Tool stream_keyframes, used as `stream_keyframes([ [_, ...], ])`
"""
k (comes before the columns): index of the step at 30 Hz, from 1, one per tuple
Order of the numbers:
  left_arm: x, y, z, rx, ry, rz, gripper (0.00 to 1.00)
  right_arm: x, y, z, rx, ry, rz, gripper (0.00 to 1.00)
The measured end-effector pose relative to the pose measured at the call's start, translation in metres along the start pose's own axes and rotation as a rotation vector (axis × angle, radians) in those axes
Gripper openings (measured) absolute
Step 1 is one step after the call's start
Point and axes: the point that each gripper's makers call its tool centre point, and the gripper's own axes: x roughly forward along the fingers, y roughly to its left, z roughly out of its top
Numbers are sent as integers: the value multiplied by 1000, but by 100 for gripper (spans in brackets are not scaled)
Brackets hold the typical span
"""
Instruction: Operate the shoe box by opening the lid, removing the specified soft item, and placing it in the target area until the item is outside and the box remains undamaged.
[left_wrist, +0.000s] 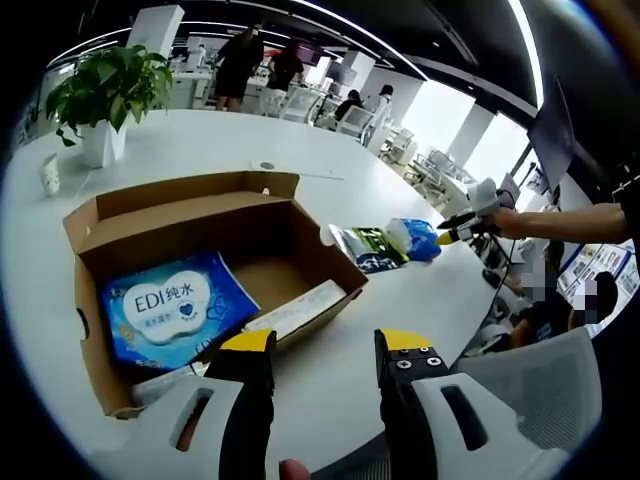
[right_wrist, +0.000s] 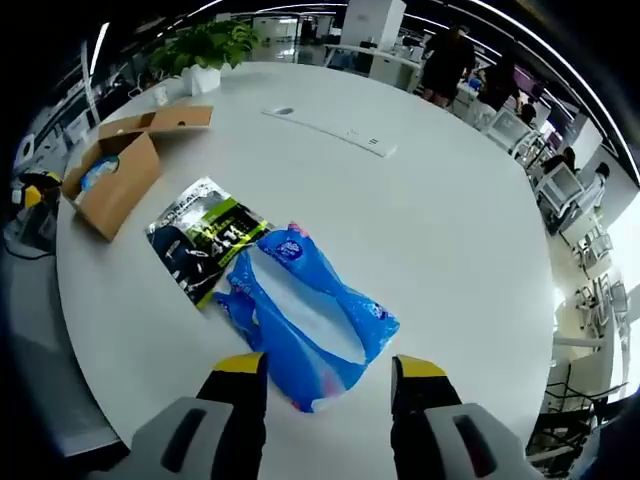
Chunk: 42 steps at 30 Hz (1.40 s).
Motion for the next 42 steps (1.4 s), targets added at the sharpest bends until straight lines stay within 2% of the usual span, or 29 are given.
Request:
stream_keyframes([
  [5,1,0,-1,3,8,3,40,7,4,-9,42,0,16,46],
  [11,4,-1,-3,4,20,6,40,12,13,-18,16,22,29,41],
  [15,6,-2,-6,4,29,7,40,16,12,-26,-52,64,24,37],
  [22,6,-3,-9,0,36,12,40,20,5,-22,-35,51,27,34],
  [33,4,0,-15,-13,42,28,40,19,-4,-21,-64,55,28,35],
  [35,4,0,-15,-13,41,29,40,15,-3,-15,-106,30,32,37],
  [38,4,0,-15,-14,41,29,40,11,-6,-11,-222,22,22,40],
  [42,6,-2,-16,-15,39,25,40,7,-6,3,-296,-40,21,42],
])
